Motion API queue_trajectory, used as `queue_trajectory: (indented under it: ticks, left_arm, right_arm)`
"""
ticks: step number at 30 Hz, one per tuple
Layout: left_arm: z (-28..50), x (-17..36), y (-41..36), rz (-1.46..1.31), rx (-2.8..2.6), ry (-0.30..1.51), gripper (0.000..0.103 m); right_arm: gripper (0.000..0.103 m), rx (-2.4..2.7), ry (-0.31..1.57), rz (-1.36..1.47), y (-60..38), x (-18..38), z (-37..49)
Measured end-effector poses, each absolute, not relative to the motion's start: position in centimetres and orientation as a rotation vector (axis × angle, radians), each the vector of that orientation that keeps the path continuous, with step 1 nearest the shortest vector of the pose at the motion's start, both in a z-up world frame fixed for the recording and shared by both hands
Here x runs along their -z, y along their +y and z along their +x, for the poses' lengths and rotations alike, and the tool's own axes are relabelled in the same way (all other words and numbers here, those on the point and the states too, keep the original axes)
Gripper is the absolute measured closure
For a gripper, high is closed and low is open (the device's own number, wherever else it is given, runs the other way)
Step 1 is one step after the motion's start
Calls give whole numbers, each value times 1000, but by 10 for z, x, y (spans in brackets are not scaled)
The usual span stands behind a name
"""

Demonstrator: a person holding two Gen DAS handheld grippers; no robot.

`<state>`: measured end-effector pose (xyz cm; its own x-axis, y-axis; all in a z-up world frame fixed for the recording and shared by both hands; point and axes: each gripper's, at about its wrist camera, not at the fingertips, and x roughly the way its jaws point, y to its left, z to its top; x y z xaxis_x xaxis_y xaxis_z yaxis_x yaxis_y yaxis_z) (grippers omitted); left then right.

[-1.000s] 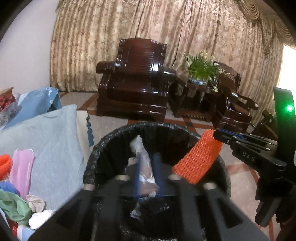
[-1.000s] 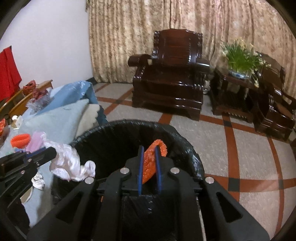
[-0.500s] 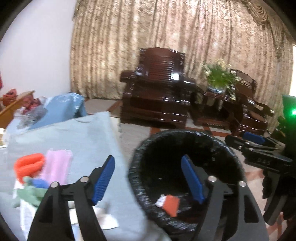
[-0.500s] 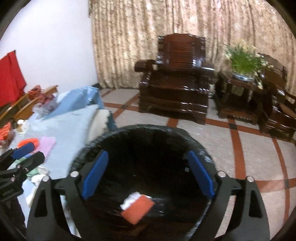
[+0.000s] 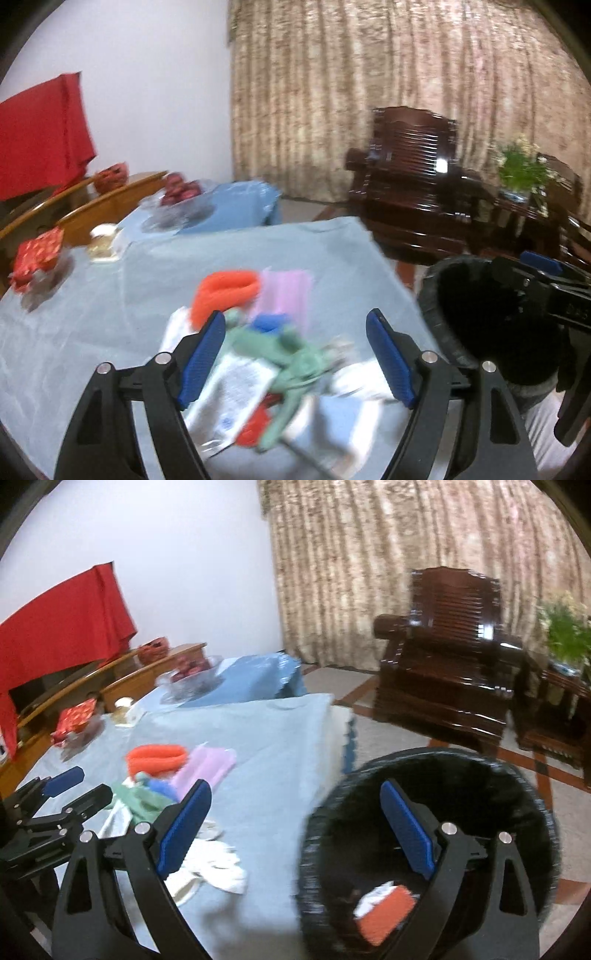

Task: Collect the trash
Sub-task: 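Move both grippers back from the bin to the trash pile, then close the left gripper on the white toothpaste tube and lift it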

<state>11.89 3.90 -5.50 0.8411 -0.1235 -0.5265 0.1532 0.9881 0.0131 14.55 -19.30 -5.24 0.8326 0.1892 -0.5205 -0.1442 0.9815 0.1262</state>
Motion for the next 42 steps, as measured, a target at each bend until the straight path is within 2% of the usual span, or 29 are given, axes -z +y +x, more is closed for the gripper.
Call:
queue_trajectory:
  ticks: [13, 29, 30, 32, 37, 38, 42]
  left_arm:
    - [103, 105, 109, 47, 74, 651, 26]
    - [123, 157, 118, 4, 89, 795, 24]
    - [122, 159, 118, -8, 93, 806, 25]
    - [121, 160, 120, -43, 111, 812, 34]
    - [112, 157, 111, -60, 116, 829, 45]
    - [110, 157, 110, -72, 122, 838, 51]
    - [107, 158, 103, -63, 125, 846, 53]
  right_arm:
    - [13, -264, 652, -10, -118, 97, 151]
    - [15, -271, 697, -33, -105, 115, 150]
    - [15, -271, 697, -34, -105, 115, 150]
    - [15, -271, 699, -30, -105, 116, 151]
    - [15, -275, 699, -26, -104, 117, 150]
    - [15, -276, 698, -27, -104, 117, 150]
    - [15, -276, 697, -19, -106, 118, 150]
